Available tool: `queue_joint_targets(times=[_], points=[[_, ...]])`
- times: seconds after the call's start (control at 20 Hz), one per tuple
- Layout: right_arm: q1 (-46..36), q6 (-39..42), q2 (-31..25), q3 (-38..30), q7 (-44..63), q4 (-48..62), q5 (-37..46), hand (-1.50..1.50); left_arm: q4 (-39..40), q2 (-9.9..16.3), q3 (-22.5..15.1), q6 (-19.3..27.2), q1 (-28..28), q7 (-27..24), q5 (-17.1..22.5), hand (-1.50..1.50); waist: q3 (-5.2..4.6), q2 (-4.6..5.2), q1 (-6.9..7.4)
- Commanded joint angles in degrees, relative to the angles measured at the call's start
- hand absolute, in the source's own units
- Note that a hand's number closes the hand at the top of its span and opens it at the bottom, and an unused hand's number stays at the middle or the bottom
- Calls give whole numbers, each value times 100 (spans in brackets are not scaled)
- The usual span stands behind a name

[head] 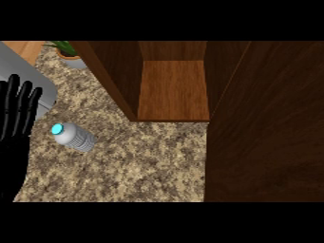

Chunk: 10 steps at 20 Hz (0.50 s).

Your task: Pick up the bottled water, place it into the cabinet and close the cabinet

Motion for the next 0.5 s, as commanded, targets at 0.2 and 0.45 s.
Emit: queue_joint_targets(times=[0.2, 0.45], points=[[897, 72, 33, -24, 273, -705, -190, -150, 1242, 752, 1578, -603, -584, -771, 1031, -150, -256, -166, -200], [1638, 829, 15, 1111, 855, -1323, -716, -150, 1186, 544, 1712, -642, -274, 298, 2040, -150, -254, -194, -154]])
